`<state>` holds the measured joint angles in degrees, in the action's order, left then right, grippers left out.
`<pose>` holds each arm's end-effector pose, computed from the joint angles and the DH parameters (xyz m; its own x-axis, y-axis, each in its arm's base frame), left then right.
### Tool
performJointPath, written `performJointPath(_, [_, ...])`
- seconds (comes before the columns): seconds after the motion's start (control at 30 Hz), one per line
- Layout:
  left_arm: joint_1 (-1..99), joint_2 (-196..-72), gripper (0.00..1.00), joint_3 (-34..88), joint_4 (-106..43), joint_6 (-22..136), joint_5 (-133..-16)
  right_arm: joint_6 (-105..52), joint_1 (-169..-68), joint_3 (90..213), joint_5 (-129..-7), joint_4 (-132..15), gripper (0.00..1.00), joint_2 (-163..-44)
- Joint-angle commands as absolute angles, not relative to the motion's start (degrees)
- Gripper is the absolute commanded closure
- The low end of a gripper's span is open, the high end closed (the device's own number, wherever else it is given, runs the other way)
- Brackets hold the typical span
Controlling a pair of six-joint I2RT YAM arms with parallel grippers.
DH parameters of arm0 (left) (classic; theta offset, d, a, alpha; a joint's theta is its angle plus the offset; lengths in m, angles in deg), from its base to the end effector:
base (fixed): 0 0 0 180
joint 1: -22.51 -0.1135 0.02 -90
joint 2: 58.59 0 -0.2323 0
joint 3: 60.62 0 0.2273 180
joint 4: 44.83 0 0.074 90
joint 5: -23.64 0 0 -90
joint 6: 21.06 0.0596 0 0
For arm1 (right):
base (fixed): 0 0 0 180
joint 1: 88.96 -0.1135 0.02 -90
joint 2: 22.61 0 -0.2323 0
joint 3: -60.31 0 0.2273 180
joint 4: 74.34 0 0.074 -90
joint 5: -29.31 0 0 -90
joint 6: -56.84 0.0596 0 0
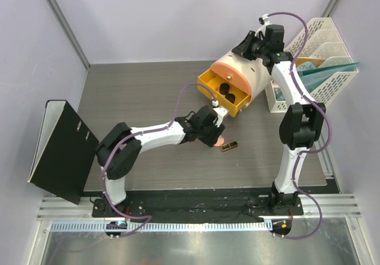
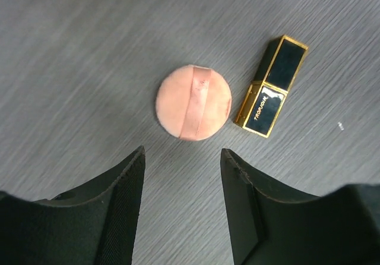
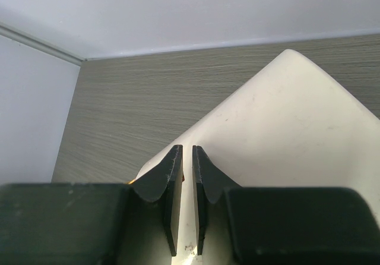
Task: Organize the makeup
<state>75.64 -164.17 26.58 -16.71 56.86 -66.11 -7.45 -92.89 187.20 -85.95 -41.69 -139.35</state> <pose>0.2342 -0.3119 0.1687 -0.5926 0.4414 -0.6738 0.6894 0.7105 -0.1410 0.4636 0.0573 0.3121 -0.5415 0.3561 -0.7616 -0.2446 0.8000 0.5479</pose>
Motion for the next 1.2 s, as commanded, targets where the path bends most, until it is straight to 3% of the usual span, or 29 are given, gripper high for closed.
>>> performJointPath(0.0, [76.8, -167.7, 0.45, 32.0, -18.7, 56.4, -68.6, -9.5, -92.2, 183.6, -83.0, -26.1, 0.81, -143.3])
performJointPath(0.23, [77.0, -173.2, 0.44, 36.2, -17.6, 58.7, -70.5, -9.7, -92.1, 183.3, -83.0, -26.2, 0.81, -143.6])
performJointPath(0.67, [77.9, -177.6, 0.51, 35.4, -15.6, 58.8, -62.6, -9.5, -92.1, 183.4, -83.2, -26.1, 0.81, -144.0])
performJointPath(0.83, [78.0, -179.3, 0.61, 36.5, -13.9, 58.8, -62.7, -9.6, -92.1, 183.3, -83.3, -26.1, 0.81, -143.8])
performJointPath(0.93, [78.0, -179.1, 0.86, 36.3, -13.5, 59.0, -63.1, -9.5, -92.1, 183.1, -83.2, -26.1, 0.81, -143.8])
performJointPath(0.97, [78.0, -178.5, 1.00, 36.2, -13.3, 59.2, -63.3, -9.5, -92.1, 183.0, -83.2, -26.1, 0.81, -143.8])
performJointPath(1.17, [78.1, -172.3, 1.00, 33.4, -13.2, 60.4, -59.2, -9.4, -92.1, 183.0, -83.3, -26.2, 0.81, -143.9])
